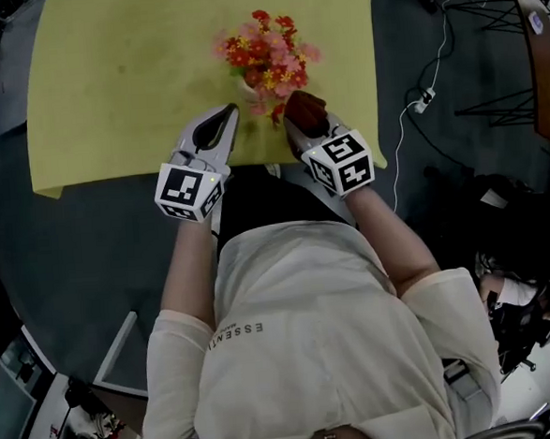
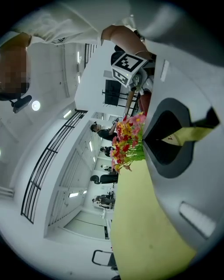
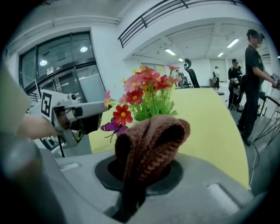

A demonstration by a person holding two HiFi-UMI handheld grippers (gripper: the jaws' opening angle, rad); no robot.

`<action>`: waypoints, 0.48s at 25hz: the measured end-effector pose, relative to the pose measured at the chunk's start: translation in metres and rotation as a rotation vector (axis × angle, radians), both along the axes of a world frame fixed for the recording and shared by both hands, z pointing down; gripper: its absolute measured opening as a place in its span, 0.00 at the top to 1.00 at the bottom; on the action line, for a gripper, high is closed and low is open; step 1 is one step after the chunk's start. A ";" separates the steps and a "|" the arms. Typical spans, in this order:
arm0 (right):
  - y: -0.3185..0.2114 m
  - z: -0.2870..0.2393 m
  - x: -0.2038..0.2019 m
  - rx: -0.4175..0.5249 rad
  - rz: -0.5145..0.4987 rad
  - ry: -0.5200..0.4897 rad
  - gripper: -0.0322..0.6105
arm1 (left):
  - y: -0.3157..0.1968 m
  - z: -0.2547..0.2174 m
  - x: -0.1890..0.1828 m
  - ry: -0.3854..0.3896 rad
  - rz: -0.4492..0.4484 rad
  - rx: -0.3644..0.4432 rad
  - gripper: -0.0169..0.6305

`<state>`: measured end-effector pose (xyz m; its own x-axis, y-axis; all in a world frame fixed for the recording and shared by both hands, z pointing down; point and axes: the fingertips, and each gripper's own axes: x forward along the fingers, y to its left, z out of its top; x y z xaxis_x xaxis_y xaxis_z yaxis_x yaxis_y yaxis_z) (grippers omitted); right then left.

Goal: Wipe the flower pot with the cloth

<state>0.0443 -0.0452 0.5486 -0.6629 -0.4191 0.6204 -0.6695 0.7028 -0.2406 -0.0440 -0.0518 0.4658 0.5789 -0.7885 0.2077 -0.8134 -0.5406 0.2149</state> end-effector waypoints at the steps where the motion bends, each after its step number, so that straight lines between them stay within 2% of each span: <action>1: 0.000 0.004 -0.004 -0.013 -0.013 0.004 0.88 | -0.007 0.005 0.001 0.003 0.002 -0.008 0.95; 5: 0.006 0.015 -0.027 -0.053 -0.091 0.004 0.88 | -0.034 0.024 0.009 0.000 0.037 -0.046 0.95; 9: 0.017 0.024 -0.053 -0.080 -0.216 0.002 0.88 | -0.047 0.044 0.015 -0.018 0.078 -0.078 0.95; 12: 0.019 0.029 -0.066 -0.077 -0.304 0.013 0.88 | -0.050 0.049 0.017 0.009 0.080 -0.081 0.95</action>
<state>-0.0221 -0.0267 0.5774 -0.7421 -0.1547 0.6522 -0.4352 0.8513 -0.2932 -0.0272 -0.1019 0.5143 0.6414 -0.7205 0.2635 -0.7662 -0.5840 0.2681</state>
